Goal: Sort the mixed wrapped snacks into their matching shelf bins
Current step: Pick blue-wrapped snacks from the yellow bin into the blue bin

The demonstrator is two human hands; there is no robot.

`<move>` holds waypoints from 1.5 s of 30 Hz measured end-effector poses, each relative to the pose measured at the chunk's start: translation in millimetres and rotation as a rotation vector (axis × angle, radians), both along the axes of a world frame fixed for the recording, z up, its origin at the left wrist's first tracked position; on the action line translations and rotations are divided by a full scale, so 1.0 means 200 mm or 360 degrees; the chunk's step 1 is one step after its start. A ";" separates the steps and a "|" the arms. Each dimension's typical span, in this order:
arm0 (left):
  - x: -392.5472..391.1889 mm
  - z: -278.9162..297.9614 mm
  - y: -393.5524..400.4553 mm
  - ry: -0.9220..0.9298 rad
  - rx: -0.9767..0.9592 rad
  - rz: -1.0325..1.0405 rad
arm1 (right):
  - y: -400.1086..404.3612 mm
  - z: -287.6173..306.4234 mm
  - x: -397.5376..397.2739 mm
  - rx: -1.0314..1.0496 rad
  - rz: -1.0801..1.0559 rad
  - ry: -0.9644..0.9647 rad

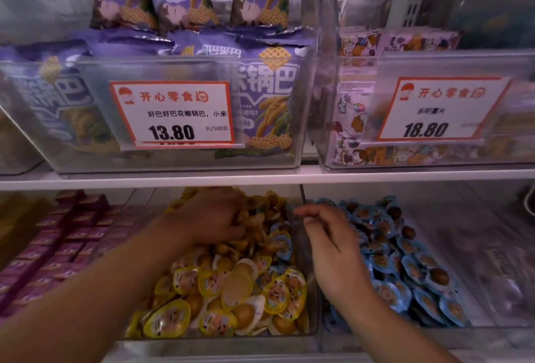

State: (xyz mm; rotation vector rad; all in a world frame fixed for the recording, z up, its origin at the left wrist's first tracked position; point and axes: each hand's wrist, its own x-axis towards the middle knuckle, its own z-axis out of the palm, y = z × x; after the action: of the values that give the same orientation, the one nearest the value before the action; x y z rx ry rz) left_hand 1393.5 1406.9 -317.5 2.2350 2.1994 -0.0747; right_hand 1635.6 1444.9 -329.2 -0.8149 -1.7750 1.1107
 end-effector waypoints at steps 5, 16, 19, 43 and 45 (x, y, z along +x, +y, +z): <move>-0.16 0.09 -0.10 -0.0168 -0.0149 0.0095 | 0.01 -0.01 0.00 0.0018 -0.0006 -0.0007; 0.31 -0.04 0.11 -0.0532 -0.0100 0.0018 | 0.01 -0.01 -0.01 -0.0013 -0.0019 0.0023; 0.33 -0.14 0.16 -0.0672 -0.0236 0.0107 | 0.01 -0.01 -0.01 -0.0005 -0.0019 0.0019; 0.27 0.03 -0.03 -0.1327 -0.0093 0.0033 | 0.00 0.00 -0.01 0.0026 -0.0055 0.0015; 0.24 0.09 -0.14 -0.1455 0.0071 0.0146 | 0.00 0.00 -0.01 0.0029 -0.0061 -0.0011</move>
State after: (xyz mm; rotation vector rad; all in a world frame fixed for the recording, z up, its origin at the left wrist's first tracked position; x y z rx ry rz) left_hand 1442.2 1378.4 -300.5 1.6430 1.7524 0.8191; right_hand 1633.9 1444.0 -329.2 -0.8389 -1.7657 1.0663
